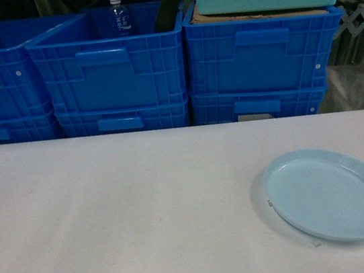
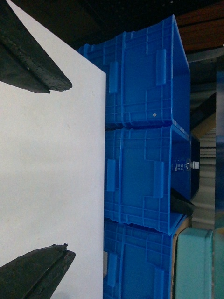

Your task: Place blue tray on left shelf second layer neatly

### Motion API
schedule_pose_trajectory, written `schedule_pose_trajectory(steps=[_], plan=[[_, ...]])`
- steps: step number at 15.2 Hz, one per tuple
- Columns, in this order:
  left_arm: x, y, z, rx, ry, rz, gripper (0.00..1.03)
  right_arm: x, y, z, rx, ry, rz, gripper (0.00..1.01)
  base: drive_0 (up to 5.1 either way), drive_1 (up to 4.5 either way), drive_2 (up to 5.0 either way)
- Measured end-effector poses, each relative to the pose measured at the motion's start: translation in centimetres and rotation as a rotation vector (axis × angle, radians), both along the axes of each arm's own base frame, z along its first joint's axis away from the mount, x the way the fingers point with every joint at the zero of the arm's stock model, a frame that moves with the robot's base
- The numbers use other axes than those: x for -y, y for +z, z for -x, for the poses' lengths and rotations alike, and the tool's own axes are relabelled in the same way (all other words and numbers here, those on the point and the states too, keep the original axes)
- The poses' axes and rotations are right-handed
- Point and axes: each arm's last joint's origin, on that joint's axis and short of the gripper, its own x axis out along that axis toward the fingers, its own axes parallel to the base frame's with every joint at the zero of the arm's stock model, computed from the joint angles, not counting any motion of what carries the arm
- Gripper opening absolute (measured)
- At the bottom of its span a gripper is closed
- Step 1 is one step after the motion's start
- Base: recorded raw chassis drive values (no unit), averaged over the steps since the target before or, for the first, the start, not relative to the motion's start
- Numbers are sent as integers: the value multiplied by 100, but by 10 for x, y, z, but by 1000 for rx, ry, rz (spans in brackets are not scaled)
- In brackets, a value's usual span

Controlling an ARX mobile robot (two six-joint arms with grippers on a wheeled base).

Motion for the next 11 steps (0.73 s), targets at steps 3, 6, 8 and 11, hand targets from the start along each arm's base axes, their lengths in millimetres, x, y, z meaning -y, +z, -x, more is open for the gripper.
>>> schedule_pose_trajectory(steps=[3, 6, 8, 11], plan=[[0, 0, 0, 0, 0, 0, 98, 0, 0, 0, 0, 0, 0, 98, 0, 0, 0], [0, 0, 0, 0, 0, 0, 98, 0, 0, 0, 0, 0, 0, 98, 0, 0, 0], [0, 0, 0, 0, 0, 0, 98, 0, 0, 0, 0, 0, 0, 98, 0, 0, 0], [0, 0, 0, 0, 0, 0, 98, 0, 0, 0, 0, 0, 0, 98, 0, 0, 0]])
